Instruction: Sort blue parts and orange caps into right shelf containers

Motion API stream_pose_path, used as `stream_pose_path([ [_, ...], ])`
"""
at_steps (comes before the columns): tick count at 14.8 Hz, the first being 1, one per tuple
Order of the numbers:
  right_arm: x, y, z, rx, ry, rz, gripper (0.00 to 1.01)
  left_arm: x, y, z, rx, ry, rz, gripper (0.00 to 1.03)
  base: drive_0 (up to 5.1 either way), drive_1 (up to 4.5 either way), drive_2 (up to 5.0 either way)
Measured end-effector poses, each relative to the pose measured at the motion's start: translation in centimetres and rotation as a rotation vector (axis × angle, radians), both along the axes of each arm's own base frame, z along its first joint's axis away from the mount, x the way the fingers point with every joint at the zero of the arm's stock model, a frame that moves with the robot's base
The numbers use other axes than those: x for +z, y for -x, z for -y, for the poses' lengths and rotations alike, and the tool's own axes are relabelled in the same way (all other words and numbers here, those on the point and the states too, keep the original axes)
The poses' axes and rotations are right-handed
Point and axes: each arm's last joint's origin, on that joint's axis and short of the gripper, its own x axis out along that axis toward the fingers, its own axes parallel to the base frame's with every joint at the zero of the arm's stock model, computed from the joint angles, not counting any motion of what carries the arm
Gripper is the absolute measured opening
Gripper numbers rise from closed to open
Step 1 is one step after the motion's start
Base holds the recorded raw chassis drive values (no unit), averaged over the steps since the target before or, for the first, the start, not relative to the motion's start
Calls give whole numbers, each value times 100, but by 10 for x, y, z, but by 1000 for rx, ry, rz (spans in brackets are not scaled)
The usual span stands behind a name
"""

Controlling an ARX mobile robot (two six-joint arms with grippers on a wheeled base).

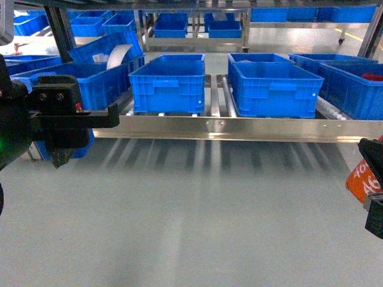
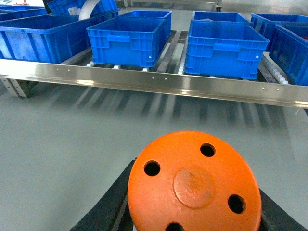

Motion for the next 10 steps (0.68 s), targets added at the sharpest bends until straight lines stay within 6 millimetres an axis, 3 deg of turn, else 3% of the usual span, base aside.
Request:
stream_pose_path([
  [10, 0, 0, 0, 0, -2, 3, 44, 0, 0, 0, 0, 2, 3, 40, 0, 0, 0],
])
